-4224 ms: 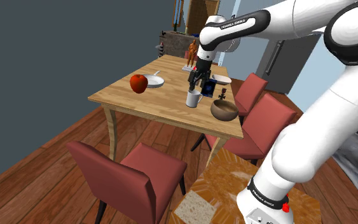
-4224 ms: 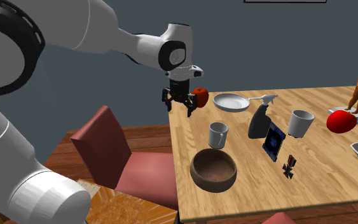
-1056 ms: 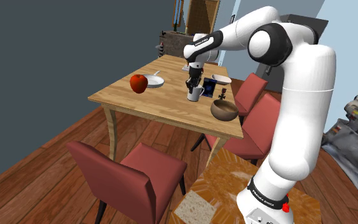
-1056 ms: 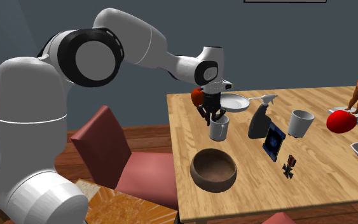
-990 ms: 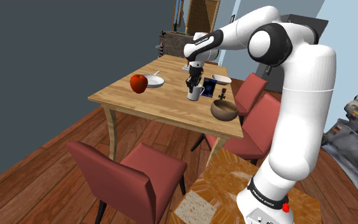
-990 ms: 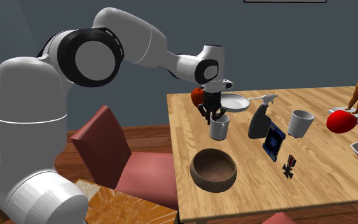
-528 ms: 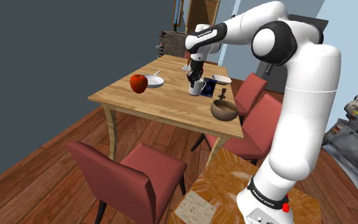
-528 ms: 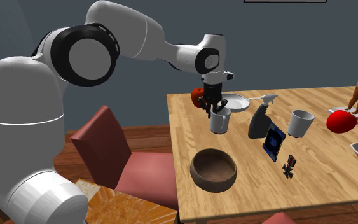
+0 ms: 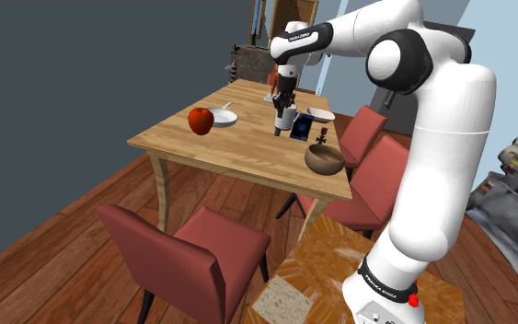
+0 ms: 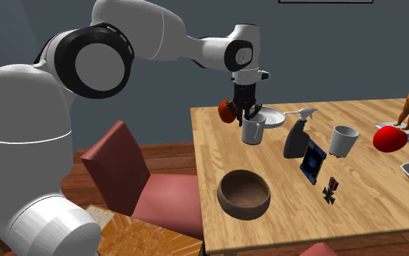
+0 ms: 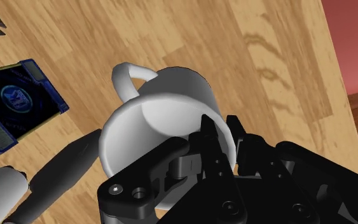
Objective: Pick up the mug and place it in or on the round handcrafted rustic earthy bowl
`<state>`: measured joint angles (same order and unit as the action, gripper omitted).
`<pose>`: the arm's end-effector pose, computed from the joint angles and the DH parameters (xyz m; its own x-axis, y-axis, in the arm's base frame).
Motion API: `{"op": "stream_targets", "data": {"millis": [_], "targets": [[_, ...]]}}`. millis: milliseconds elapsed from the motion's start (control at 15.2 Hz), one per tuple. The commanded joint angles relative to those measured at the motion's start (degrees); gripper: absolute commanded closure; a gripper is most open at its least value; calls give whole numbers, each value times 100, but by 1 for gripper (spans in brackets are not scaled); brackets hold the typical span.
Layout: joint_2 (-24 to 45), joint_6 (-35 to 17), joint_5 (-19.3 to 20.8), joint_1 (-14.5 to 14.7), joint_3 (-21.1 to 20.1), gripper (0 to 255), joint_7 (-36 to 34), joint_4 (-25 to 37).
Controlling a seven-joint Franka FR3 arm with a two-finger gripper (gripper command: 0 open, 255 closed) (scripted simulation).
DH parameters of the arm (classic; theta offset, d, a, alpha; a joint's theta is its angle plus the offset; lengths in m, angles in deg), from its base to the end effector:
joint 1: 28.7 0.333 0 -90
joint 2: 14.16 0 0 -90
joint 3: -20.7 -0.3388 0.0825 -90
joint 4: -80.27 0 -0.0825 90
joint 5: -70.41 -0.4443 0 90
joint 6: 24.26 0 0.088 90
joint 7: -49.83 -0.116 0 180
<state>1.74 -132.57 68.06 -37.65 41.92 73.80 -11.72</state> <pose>0.6242 -0.3320 0.4746 0.9943 -0.1062 -0.0005 -0.1059 -0.9922 0.0655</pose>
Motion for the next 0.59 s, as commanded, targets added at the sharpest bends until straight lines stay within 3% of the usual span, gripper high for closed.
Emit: {"op": "stream_targets", "data": {"millis": [0,396,528], "targets": [[-37,160,15,3,5,255,-6,124],[-52,571,21,-12,15,255,3,523],[-509,432,176,11,72,255,44,-45]]}}
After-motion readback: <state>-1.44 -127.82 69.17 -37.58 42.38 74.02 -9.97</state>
